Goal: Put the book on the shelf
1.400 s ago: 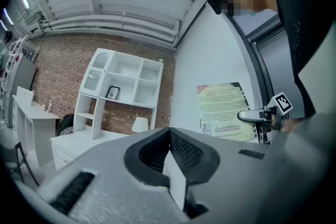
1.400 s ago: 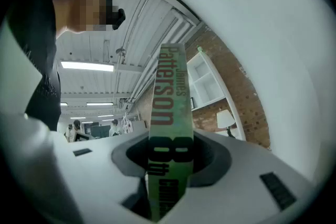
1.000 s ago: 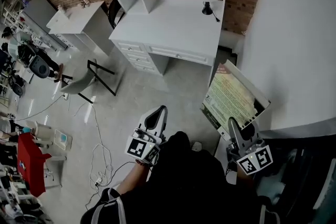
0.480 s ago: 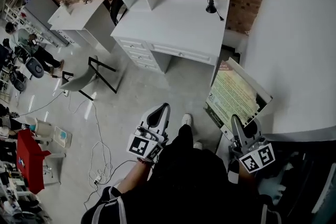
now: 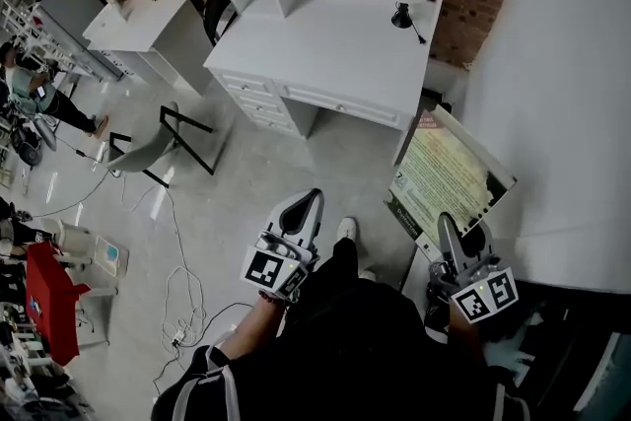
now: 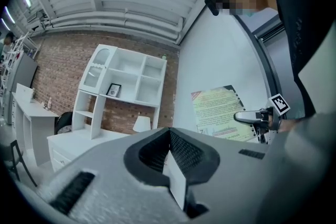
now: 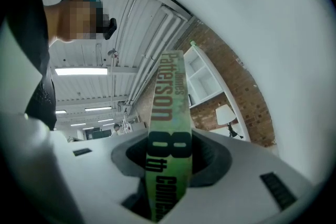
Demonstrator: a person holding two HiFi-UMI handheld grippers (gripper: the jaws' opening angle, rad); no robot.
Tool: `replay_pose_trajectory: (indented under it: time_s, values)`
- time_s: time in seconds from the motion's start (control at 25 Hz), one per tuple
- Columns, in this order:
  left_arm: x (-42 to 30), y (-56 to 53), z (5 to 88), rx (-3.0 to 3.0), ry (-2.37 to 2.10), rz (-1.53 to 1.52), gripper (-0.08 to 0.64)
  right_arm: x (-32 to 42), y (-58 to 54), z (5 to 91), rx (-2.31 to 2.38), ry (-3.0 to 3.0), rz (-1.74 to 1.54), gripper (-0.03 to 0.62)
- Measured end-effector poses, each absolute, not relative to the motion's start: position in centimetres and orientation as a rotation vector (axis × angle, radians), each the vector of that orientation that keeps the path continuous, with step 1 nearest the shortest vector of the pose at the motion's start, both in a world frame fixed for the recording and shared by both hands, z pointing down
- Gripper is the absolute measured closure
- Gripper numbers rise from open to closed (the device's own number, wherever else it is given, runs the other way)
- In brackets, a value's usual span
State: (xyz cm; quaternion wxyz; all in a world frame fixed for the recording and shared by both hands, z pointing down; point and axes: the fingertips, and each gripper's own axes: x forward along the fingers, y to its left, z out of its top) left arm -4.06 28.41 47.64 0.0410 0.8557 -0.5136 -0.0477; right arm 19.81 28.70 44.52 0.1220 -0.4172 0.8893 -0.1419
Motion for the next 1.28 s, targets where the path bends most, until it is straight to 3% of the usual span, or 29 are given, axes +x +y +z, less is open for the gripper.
replay_pose_trajectory:
  time_s: [0.48,1.28]
  values:
    - [-8.1,14.8,48.0,2.618,-1.525,-0.16,0.541,15.8,15.7,44.7,-1.279,2.584,-0.432,0.431]
    - [-12.6,7.0,47.5,2.64,-1.447,-0.237,0.541,13.2,9.6,43.8,-1.428,2.508,-0.438,0.431]
